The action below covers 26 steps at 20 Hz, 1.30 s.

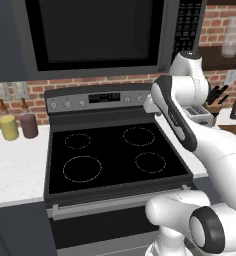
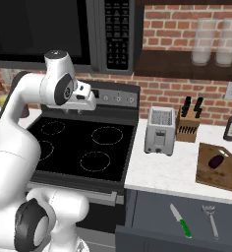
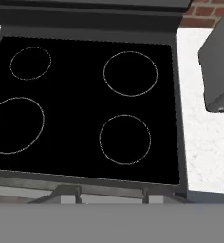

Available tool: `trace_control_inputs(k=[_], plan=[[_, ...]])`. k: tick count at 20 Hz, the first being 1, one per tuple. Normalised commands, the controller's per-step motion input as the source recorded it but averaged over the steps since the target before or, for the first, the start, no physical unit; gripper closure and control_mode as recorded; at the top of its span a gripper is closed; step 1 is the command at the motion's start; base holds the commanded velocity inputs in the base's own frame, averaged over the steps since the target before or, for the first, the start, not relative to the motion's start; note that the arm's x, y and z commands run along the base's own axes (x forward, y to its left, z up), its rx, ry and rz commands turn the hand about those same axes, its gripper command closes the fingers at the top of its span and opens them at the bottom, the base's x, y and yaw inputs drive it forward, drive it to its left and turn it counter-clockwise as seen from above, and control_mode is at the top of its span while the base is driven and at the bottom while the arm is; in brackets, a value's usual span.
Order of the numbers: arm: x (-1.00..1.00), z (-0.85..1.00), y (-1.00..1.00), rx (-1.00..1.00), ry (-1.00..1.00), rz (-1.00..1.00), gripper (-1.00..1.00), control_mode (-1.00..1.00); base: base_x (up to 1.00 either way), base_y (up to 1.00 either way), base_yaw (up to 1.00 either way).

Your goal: Place the appropriate cutting tool for cutting the eggplant skin on the cutting board.

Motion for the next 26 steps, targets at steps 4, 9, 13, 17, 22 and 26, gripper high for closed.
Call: trace_control_inputs(k=[4, 9, 13, 17, 22, 26], plan=[[-0.04, -0.05, 0.00, 0.00, 0.00, 0.00, -1.00, -1.00, 0.00, 0.00, 0.00], [-0.44, -0.06, 0.00, 0.00, 0.02, -0.02, -1.00, -1.00, 0.00, 0.00, 0.00], [-0.72, 0.00, -0.17, 0.00, -0.02, -0.11, -1.00, -1.00, 0.00, 0.00, 0.00], [-0.70, 0.00, -0.41, 0.00, -0.03, -0.14, -1.00, -1.00, 0.00, 0.00, 0.00], [-0.60, 0.00, -0.63, 0.00, 0.00, -0.17, -1.00, -1.00, 0.00, 0.00, 0.00], [-0.32, 0.00, -0.71, 0.00, 0.02, -0.22, -1.00, -1.00, 0.00, 0.00, 0.00]])
